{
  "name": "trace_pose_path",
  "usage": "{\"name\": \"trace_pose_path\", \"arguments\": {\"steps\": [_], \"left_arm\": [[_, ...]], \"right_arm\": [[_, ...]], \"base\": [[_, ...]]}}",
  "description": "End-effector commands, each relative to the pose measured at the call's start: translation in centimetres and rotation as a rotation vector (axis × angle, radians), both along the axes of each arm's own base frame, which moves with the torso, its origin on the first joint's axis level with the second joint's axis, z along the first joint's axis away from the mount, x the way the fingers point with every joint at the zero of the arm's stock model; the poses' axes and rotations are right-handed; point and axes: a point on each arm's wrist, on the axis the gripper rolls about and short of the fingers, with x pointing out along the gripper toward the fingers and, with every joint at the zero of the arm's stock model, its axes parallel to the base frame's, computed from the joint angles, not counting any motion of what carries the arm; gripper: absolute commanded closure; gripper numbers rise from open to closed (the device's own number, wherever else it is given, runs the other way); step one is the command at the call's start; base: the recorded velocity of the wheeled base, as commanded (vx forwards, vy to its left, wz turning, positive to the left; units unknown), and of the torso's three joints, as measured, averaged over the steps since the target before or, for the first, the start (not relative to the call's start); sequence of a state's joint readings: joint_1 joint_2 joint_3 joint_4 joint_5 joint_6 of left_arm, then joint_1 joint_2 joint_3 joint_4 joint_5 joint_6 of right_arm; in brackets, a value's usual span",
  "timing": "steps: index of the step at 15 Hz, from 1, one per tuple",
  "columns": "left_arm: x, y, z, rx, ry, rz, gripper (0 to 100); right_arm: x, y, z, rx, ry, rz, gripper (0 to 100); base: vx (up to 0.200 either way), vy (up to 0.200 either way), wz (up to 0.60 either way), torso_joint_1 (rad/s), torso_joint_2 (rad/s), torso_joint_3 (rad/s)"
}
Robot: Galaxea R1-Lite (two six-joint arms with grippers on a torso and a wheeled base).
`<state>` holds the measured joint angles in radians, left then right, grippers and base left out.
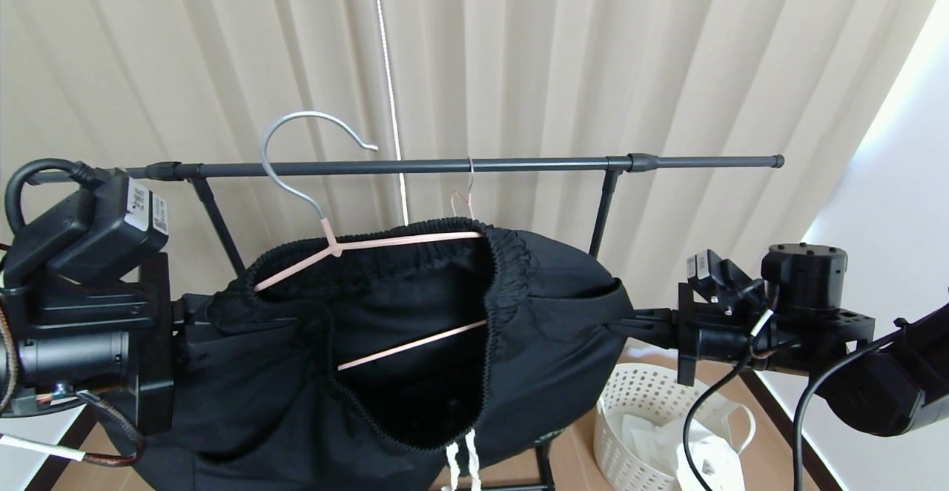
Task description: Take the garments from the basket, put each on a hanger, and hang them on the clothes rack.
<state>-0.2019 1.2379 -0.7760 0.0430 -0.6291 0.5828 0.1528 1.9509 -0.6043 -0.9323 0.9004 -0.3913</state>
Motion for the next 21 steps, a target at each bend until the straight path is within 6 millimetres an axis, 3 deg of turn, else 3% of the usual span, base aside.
{"name": "trace_pose_path", "arguments": {"steps": [1, 4, 5, 10, 14, 21], "left_arm": [[-0.3, 0.1, -0.3, 0.000, 0.009, 0.005, 100], [0.2, 0.0, -0.7, 0.004, 0.032, 0.005, 100], [0.2, 0.1, -0.8, 0.005, 0.036, 0.009, 100], [0.4, 2.1, -2.3, 0.008, 0.124, 0.188, 100], [0.9, 2.1, -4.6, 0.061, 0.217, 0.242, 100], [3.4, 0.8, -8.6, 0.224, 0.370, 0.305, 100]], "right_arm": [[-0.4, 0.0, 0.1, -0.001, 0.000, 0.001, 100], [-1.4, 0.0, 0.7, -0.002, -0.017, 0.011, 100], [-1.6, -0.1, 1.1, 0.001, -0.027, 0.012, 0], [-3.1, -0.2, 4.0, 0.022, -0.112, 0.013, 0], [-3.4, 0.4, 5.9, 0.070, -0.087, -0.051, 0], [-3.3, 0.7, 5.9, 0.070, -0.075, -0.085, 0]], "base": [[0.000, 0.000, 0.00, 0.000, 0.00, 0.000], [0.000, 0.000, 0.00, 0.000, 0.00, 0.000], [0.000, 0.000, 0.00, 0.000, 0.00, 0.000], [0.000, 0.000, 0.00, 0.000, 0.00, 0.000], [0.000, 0.000, 0.00, 0.000, 0.00, 0.000], [0.000, 0.000, 0.00, 0.000, 0.00, 0.000]]}}
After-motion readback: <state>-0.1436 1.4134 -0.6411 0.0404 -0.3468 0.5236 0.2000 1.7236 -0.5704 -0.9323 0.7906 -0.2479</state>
